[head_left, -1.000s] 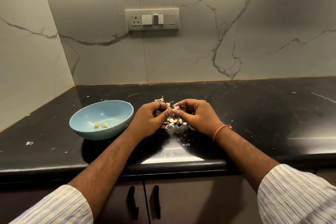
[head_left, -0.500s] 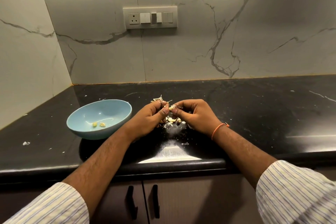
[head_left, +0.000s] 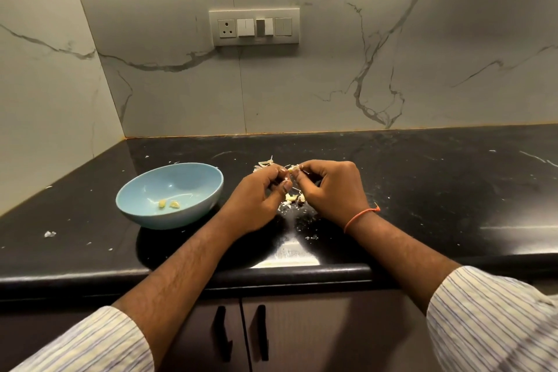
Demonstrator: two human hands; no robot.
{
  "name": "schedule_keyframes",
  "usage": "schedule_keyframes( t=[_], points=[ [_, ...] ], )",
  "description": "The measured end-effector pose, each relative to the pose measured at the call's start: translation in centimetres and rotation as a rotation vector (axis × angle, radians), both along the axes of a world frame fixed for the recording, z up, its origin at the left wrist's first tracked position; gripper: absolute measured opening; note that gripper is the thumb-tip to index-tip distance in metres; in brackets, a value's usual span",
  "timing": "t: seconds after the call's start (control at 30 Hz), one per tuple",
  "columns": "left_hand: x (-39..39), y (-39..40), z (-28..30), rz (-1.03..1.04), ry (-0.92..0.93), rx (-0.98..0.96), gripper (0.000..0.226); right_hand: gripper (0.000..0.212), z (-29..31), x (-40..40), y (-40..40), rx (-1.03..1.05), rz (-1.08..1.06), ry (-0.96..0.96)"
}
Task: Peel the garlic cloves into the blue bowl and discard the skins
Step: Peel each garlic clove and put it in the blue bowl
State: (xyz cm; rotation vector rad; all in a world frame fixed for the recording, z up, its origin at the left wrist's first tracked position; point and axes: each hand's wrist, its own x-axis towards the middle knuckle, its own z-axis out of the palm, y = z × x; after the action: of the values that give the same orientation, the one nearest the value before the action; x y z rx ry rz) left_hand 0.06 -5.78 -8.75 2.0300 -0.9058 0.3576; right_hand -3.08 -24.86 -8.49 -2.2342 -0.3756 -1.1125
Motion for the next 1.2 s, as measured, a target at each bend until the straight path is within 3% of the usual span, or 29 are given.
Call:
schedule_keyframes(
  t=[0.23,0.33,0.57,0.77,1.2],
  points=[
    [0.2,0.5,0.2,0.095,0.11,-0.232,0.011,0.008,0.1,-0.3,-0.5,0.092,0.103,0.142],
    [-0.1,0.6,0.1,0.109,0.051,-0.196,0.021,0.008,0.1,-0.3,-0.8,0.081,0.107,0.174],
    [-0.8,0.6,0.4,0.134,-0.05,-0.115,0.015,0.025,0.5,-1.2,-0.7,-0.083,0.118,0.158],
    [-0.6,0.6,0.4,0.164,-0.029,-0.136,0.006,0.013,0.3,-0.9,-0.6,-0.174,0.121,0.164],
    [-0.1,0.6,-0.1,0.166,-0.067,-0.109,0.016,0.014,0.3,-0.8,-0.8,-0.103,0.31,0.305]
  ],
)
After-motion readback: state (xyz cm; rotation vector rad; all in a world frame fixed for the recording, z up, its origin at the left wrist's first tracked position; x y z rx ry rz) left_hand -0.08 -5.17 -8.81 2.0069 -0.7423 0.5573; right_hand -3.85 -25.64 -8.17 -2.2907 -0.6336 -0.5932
